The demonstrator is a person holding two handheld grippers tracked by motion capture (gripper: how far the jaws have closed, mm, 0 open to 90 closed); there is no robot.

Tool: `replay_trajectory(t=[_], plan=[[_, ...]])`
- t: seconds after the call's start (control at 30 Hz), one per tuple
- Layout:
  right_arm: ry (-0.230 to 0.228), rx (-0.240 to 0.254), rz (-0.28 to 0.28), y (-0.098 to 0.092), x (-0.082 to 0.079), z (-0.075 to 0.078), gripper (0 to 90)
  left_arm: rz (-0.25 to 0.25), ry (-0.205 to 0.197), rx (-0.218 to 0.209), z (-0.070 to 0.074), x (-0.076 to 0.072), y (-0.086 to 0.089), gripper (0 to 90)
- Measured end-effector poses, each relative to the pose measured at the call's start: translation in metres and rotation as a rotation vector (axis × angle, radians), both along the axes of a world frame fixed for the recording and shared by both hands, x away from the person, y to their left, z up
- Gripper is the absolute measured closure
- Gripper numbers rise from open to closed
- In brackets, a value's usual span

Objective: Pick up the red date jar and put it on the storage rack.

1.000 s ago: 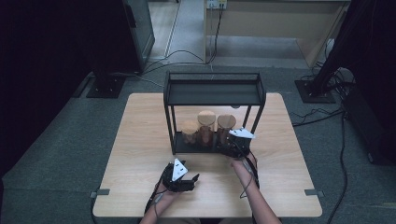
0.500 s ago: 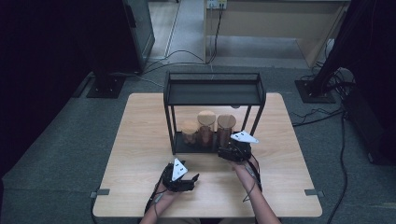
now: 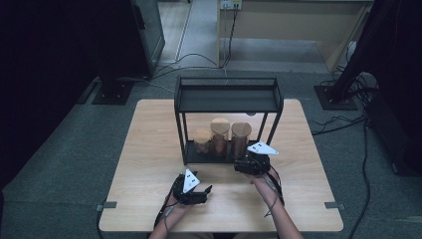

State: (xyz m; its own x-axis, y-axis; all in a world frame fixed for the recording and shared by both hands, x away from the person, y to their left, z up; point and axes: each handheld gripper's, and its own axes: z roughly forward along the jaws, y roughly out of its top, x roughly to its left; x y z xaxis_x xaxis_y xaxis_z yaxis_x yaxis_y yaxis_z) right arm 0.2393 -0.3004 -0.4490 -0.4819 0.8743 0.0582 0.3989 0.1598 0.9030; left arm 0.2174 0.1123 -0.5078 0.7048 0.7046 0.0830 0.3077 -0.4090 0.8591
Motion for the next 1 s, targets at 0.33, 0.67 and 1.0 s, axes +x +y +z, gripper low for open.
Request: replay_trajectory(t=[0.33, 0.67, 1.0], plan=[[-0.045, 0.008, 0.051, -0.008, -0.009, -0.004, 20.6, 0.001, -0.001, -0.008, -0.001, 0.0, 0.001, 21.4], [-0.082, -0.012, 0.105, -0.019, -0.017, -0.012, 20.6, 0.005, 0.001, -0.011, -0.001, 0.0, 0.001, 21.4], [-0.09, -0.004, 0.112, -0.023, -0.02, -0.013, 20.6, 0.003, 0.001, -0.013, -0.001, 0.0, 0.002, 21.4]])
